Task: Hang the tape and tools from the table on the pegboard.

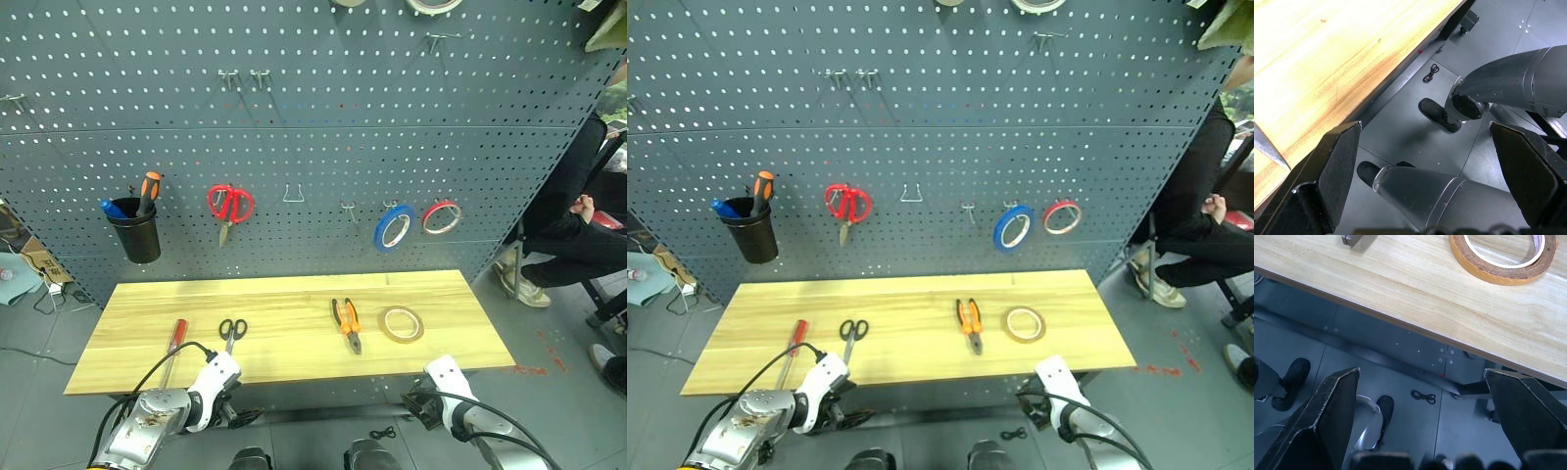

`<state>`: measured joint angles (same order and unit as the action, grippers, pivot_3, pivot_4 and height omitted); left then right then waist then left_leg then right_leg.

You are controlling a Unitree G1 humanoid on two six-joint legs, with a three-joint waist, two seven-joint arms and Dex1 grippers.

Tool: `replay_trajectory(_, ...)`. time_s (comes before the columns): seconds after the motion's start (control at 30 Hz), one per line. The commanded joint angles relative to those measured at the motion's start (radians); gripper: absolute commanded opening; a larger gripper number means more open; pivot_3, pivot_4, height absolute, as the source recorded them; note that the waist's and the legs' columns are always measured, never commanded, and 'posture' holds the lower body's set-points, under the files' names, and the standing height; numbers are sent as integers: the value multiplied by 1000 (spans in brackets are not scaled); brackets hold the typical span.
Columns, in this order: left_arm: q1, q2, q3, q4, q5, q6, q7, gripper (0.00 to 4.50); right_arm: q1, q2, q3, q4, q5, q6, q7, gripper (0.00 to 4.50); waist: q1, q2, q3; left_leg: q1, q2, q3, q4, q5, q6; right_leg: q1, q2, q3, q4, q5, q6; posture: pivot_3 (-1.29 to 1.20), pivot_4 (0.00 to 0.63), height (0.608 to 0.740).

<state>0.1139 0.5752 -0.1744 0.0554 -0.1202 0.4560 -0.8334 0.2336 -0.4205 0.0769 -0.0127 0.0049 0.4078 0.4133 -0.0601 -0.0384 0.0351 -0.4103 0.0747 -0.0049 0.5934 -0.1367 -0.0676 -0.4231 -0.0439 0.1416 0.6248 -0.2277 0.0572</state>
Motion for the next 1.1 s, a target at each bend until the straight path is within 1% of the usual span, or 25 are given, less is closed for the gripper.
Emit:
replay_trajectory(0.03,-15,4,17,-13,-17,-18,-12,4454,-9,-13,-13,-40,-2,-4,4,4500,0,0,0,0,0,0,0,0,0,0,0,0,0,0,0,82,0,740)
replay_trajectory(0.17,-7,11,23,4,-28,-34,-37,4454,-5,-30,-12,-53,-6,-4,15,4500,-1,0,0,0,0,0,0,0,0,0,0,0,0,0,0,88,2,740)
replay_trajectory(0.3,-10,23,27,0,-32,-58,-61,4454,-10,-65,-10,-76,-13,1,36,4500,1,-1,1,0,0,0,0,0,0,0,0,0,0,0,0,92,25,740)
replay_trajectory(0.33,-11,27,30,-12,-38,-60,-67,4454,-14,-74,-13,-86,-17,-8,36,4500,1,-1,3,0,0,0,0,0,0,0,0,0,0,0,0,91,36,740)
replay_trajectory(0.37,-16,27,37,-41,-55,-38,-70,4454,-23,-82,-25,-103,-20,-21,29,4500,2,-1,4,0,0,0,0,0,0,0,0,0,0,0,0,91,69,740)
replay_trajectory(0.5,-59,15,88,-207,-170,53,-90,4454,-85,-105,-57,-182,9,12,49,4500,14,-2,43,0,0,0,3,0,0,-1,-1,0,0,0,0,84,112,740)
replay_trajectory(0.57,-91,25,92,-284,-212,65,-118,4454,-138,-130,-51,-197,12,36,80,4500,16,-3,60,0,0,0,7,0,0,0,-1,0,1,0,0,77,141,740)
replay_trajectory(0.63,-127,20,98,-328,-258,77,-136,4454,-197,-156,-35,-187,8,50,113,4500,19,-2,78,-1,0,0,9,0,0,0,-1,0,0,0,0,75,155,740)
replay_trajectory(0.7,-170,0,99,-360,-302,90,-141,4454,-263,-175,-20,-155,8,56,143,4500,20,-2,97,-4,0,0,12,-1,2,1,-1,1,0,0,0,73,193,740)
replay_trajectory(0.87,-301,-91,67,-368,-341,57,-133,4454,-472,-208,54,44,-14,49,245,4500,20,-6,155,-9,0,0,15,-1,6,2,0,2,2,0,0,73,266,740)
replay_trajectory(0.9,-323,-101,64,-363,-345,51,-140,4454,-516,-210,70,95,-22,44,263,4500,21,-6,168,-14,-1,0,15,3,12,-1,1,2,2,1,1,71,273,740)
replay_trajectory(1.03,-377,-108,54,-356,-361,49,-164,4454,-643,-211,107,254,-40,26,313,4500,19,-7,206,-15,-2,-1,15,4,15,-2,1,5,6,0,4,67,327,740)
replay_trajectory(1.1,-399,-104,56,-342,-374,46,-185,4454,-709,-199,126,355,-53,16,332,4500,19,-6,227,-16,-2,-1,14,3,17,-2,1,5,6,-2,8,66,343,740)
